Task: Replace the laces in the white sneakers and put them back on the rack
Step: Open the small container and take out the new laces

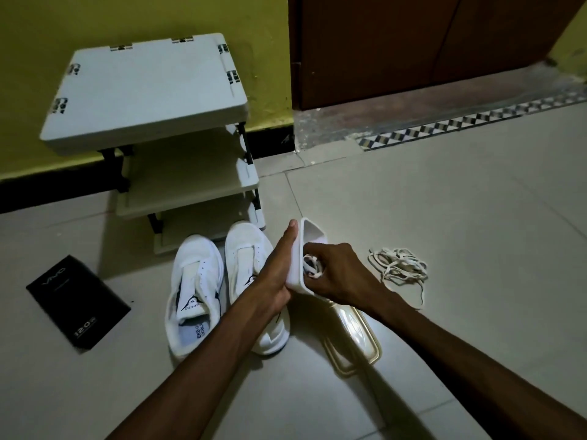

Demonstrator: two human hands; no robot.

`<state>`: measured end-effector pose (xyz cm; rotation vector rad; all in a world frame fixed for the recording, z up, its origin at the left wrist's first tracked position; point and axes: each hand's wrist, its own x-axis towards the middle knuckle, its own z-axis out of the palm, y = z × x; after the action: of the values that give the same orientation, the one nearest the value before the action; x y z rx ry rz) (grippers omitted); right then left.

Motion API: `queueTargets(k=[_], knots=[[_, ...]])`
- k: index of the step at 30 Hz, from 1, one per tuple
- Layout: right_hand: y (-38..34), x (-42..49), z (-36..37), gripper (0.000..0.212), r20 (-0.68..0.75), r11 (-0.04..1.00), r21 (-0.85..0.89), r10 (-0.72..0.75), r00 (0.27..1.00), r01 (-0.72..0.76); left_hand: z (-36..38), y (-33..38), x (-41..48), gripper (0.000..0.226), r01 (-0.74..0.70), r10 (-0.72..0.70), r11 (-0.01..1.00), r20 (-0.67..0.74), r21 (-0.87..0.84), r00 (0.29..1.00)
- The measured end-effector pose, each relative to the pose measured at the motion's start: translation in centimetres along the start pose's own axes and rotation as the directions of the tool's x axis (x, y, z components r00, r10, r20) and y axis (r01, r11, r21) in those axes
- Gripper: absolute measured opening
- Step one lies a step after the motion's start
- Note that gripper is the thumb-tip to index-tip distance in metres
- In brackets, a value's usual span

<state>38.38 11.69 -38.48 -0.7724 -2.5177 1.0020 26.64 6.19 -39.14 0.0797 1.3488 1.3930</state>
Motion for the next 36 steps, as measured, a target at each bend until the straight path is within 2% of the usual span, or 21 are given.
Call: queueTargets(k=[2,4,7,9,10,12,15,19,21,23,25,27,28,30,31,34,36], knots=[[0.1,0.1,-0.1,0.016,-0.024,1.000,0.013,-0.012,1.000,0.012,0.1,0.3,0.0,0.058,-0.036,0.036,0.999,-0.032,0.003,0.999],[0.2,0.3,-1.0,0.016,-0.121,0.993,0.118,0.036,0.992,-0.022,0.1,0.7,0.0,0.063,-0.079,0.077,0.997,-0.074,-0.020,0.994],[1.4,1.1,-2.5,0.016,-0.340,0.946,0.279,0.260,0.904,-0.167,-0.8,1.9,0.1,0.057,-0.184,0.188,0.982,-0.133,0.044,0.973],[3.3,1.9,-2.7,0.016,-0.344,0.886,0.369,0.412,0.844,-0.283,-1.6,2.6,-0.1,0.047,-0.243,0.256,0.963,-0.118,0.117,0.959],[4.3,2.3,-2.5,0.014,-0.321,0.876,0.338,0.452,0.832,-0.345,-2.0,2.9,-0.1,0.041,-0.254,0.268,0.959,-0.118,0.124,0.956],[6.4,2.9,-1.6,0.015,-0.263,0.897,0.125,0.442,0.857,-0.424,-2.5,3.2,-0.1,0.040,-0.245,0.260,0.962,-0.137,0.117,0.956],[8.4,3.9,-0.2,0.021,-0.119,0.927,-0.083,0.356,0.927,-0.367,-2.3,3.0,-0.3,0.053,-0.216,0.239,0.963,-0.136,0.164,0.962],[8.6,5.0,-1.1,0.059,0.099,0.931,-0.161,0.345,0.933,-0.327,-2.3,2.3,-0.3,0.073,-0.180,0.199,0.973,-0.125,0.145,0.972],[8.4,4.8,-2.1,0.065,0.087,0.926,-0.203,0.341,0.936,-0.318,-2.5,2.2,-0.2,0.082,-0.155,0.169,0.982,-0.137,0.106,0.976],[8.7,3.3,-3.4,0.058,-0.044,0.918,-0.203,0.340,0.939,-0.342,-2.4,2.0,0.0,0.084,-0.142,0.153,0.986,-0.136,0.092,0.979],[9.4,1.2,-4.4,0.055,-0.121,0.862,-0.319,0.376,0.919,-0.395,-2.2,1.7,0.2,0.072,-0.135,0.143,0.989,-0.127,0.066,0.982],[10.3,-0.8,-4.7,0.063,-0.064,0.718,-0.521,0.505,0.861,-0.461,-1.6,1.5,0.2,0.059,-0.116,0.119,0.993,-0.100,0.032,0.988],[10.9,-1.7,-4.6,0.071,-0.019,0.656,-0.574,0.587,0.810,-0.490,-1.2,1.4,-0.1,0.054,-0.104,0.106,0.994,-0.079,0.024,0.991],[11.9,-3.2,-4.1,0.082,0.054,0.621,-0.584,0.672,0.738,-0.523,-0.6,1.0,0.0,0.048,-0.094,0.094,0.996,-0.040,0.008,0.995],[12.4,-3.7,-3.6,0.077,0.068,0.645,-0.566,0.658,0.750,-0.514,-0.3,0.8,0.0,0.044,-0.095,0.095,0.995,-0.024,0.003,0.995],[11.8,-4.8,-2.3,0.039,-0.009,0.681,-0.589,0.532,0.846,-0.435,0.3,0.4,-0.2,0.039,-0.085,0.085,0.996,0.015,-0.005,0.996],[10.8,-5.4,-1.5,0.030,-0.030,0.666,-0.640,0.477,0.878,-0.383,0.7,0.5,-0.6,0.039,-0.073,0.073,0.997,0.036,0.001,0.997]])
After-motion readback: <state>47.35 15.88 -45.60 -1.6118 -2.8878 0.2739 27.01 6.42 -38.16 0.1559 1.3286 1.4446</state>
